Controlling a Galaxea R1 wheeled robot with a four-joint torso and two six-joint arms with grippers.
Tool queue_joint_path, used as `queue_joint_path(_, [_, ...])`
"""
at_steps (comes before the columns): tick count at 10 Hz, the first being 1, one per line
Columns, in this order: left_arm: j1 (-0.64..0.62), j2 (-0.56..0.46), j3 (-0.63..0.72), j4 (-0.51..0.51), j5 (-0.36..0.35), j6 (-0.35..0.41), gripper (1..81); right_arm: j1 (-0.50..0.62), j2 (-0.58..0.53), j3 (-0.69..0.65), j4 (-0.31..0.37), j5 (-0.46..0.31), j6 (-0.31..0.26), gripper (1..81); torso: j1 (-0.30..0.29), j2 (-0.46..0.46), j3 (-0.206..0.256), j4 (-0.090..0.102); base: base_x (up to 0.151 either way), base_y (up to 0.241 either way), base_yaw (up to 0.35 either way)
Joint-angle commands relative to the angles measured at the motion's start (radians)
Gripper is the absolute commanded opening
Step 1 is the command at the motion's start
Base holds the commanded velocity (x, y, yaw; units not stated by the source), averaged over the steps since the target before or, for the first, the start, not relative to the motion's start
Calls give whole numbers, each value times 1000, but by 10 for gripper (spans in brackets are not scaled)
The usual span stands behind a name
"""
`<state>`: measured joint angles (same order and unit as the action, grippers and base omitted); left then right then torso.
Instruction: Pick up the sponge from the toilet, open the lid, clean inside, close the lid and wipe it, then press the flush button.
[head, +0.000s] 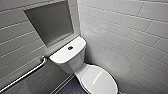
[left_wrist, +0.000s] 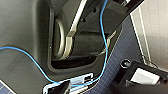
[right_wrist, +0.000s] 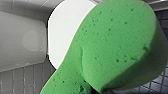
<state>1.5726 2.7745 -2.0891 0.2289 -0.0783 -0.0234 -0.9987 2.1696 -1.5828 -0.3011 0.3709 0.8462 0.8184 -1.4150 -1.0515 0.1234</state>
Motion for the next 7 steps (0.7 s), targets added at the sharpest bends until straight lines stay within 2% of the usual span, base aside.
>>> queue_joint_path(1, [-77, -229, 266, 38, 71, 0, 811, -57, -47, -24, -33, 19, -4, 10, 0, 0, 0, 0, 0, 0, 0])
queue_joint_path(2, [-120, -272, 308, 36, 74, -3, 811, -111, -46, -67, -32, 26, 4, 10, 0, 0, 0, 0, 0, 0, 0])
queue_joint_path(5, [-240, -358, 428, 7, 103, -6, 811, -275, -28, -170, -47, 131, -1, 10, 0, 0, 0, 0, 0, 0, 0])
queue_joint_path(7, [-294, -377, 458, -29, 150, -6, 811, -364, 6, -222, -65, 137, -6, 10, 0, 0, 0, 0, 0, 0, 0])
